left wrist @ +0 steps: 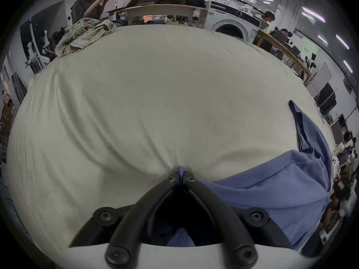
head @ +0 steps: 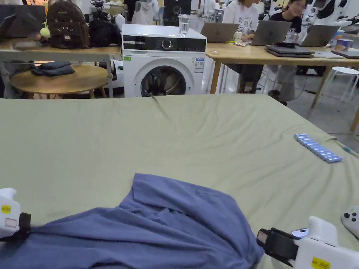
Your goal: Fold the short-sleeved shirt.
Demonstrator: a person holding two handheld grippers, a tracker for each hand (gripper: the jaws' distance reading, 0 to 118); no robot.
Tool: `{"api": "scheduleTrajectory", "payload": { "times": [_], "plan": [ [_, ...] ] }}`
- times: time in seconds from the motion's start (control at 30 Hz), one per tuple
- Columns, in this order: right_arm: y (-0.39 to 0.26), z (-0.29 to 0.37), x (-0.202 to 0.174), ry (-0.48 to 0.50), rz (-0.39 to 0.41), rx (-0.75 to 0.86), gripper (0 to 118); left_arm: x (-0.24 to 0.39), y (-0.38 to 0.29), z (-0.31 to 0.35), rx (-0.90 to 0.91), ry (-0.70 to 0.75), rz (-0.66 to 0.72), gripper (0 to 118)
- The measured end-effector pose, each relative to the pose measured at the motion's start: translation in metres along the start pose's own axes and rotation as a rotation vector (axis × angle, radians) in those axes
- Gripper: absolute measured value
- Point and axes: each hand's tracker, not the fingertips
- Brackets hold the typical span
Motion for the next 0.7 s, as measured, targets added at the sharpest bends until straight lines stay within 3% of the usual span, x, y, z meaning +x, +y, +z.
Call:
{"api": "scheduleTrajectory", "payload": {
  "times": [0.13, 0.2, 0.23, 0.27, 0.33, 0.47, 0.6, 0.7],
  "plan": [
    [-0.014, -0.03, 0.001, 0.062, -0.077, -0.095, 55, -0.005, 0.005, -0.002, -0.013, -0.011, 0.011, 0],
    [-0.016, -0.041, 0.0, 0.048, -0.073, -0.087, 53, -0.01, 0.009, -0.004, -0.021, -0.019, 0.019, 0],
    [-0.015, -0.039, -0.002, 0.033, -0.069, -0.067, 33, -0.01, 0.009, -0.004, -0.021, -0.02, 0.02, 0],
    [-0.013, -0.038, -0.002, 0.029, -0.069, -0.054, 2, -0.01, 0.009, -0.003, -0.02, -0.02, 0.02, 0],
    [-0.01, -0.043, 0.001, 0.062, -0.137, -0.082, 0, -0.011, 0.008, -0.005, -0.006, -0.018, 0.016, 0],
    [-0.006, -0.028, -0.014, 0.053, -0.013, -0.055, 0, -0.017, -0.001, 0.009, 0.12, -0.044, 0.025, 0],
    [0.029, 0.005, -0.053, 0.133, 0.104, 0.094, 0, -0.035, 0.002, 0.084, 0.363, -0.126, 0.111, 0],
    [0.064, 0.019, -0.094, 0.181, 0.194, 0.162, 0, -0.041, 0.021, 0.153, 0.507, -0.107, 0.068, 0]
  ]
}}
